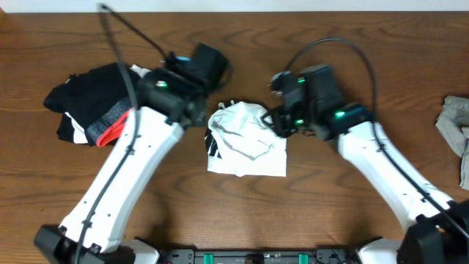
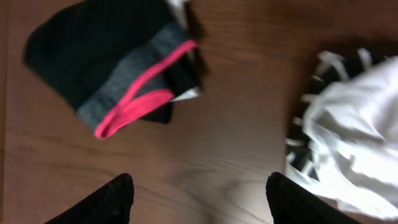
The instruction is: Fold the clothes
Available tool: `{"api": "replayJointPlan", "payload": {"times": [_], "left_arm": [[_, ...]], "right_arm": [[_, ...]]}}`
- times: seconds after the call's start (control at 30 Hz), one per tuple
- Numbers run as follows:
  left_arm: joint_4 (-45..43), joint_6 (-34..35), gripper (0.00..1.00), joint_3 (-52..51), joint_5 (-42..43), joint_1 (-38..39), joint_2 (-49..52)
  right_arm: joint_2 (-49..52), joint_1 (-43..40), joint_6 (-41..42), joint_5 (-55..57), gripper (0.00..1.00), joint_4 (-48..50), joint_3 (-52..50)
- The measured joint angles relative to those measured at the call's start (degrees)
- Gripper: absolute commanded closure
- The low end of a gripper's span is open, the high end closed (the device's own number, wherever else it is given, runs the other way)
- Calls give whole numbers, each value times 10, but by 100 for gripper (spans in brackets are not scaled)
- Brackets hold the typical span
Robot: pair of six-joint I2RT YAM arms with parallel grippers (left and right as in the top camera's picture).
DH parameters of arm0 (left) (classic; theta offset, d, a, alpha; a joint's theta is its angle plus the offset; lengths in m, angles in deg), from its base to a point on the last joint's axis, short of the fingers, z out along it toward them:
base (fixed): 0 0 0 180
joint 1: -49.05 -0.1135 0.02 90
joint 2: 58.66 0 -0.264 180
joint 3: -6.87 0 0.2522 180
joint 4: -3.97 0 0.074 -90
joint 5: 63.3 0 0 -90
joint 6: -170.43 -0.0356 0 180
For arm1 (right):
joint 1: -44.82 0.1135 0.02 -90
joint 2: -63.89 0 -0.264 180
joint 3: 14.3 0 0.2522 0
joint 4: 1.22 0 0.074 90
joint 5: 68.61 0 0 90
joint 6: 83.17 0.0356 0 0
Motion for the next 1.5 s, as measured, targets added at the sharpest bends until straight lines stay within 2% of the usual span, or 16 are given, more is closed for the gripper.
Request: {"api": "replayJointPlan", "payload": {"times": [0.2, 0.27, 0.33, 0.47, 0.6, 0.73, 0.9, 0.97, 1.0, 1.03, 1.13, 1.17, 1.23, 1.27, 1.37, 1.5], "left_arm": [[13, 1, 29, 0, -2, -41, -6], [18, 1, 29, 0, -3, -43, -6], [21, 1, 29, 0, -3, -43, -6], [22, 1, 29, 0, -3, -43, -6], [22, 1, 29, 0, -3, -43, -6], [22, 1, 29, 0, -3, -43, -6], [22, 1, 28, 0, -3, -43, -6], [22, 1, 29, 0, -3, -43, -6], [22, 1, 28, 0, -3, -43, -6], [22, 1, 28, 0, -3, -43, -6], [22, 1, 28, 0, -3, -43, -6], [22, 1, 28, 0, -3, -43, -6], [22, 1, 28, 0, -3, -43, -6], [22, 1, 28, 0, -3, -43, -6], [22, 1, 28, 0, -3, -43, -6], [21, 1, 28, 0, -3, -43, -6]], "right_arm": [[65, 89, 3, 93, 57, 28, 0], [88, 104, 2, 116, 60, 28, 0], [103, 114, 1, 138, 67, 28, 0], [110, 123, 15, 202, 91, 38, 0], [110, 122, 36, 248, 97, 45, 0], [101, 101, 46, 269, 96, 47, 0], [81, 35, 61, 282, 91, 52, 0], [79, 5, 72, 283, 79, 55, 0], [79, -11, 75, 281, 65, 60, 0], [79, -22, 82, 279, 57, 64, 0], [79, -53, 86, 266, 39, 74, 0], [79, -60, 87, 262, 42, 73, 0], [79, -68, 83, 249, 57, 70, 0], [79, -72, 79, 236, 60, 66, 0], [75, -73, 51, 152, 58, 56, 0], [51, -37, 13, 90, 62, 49, 0]]}}
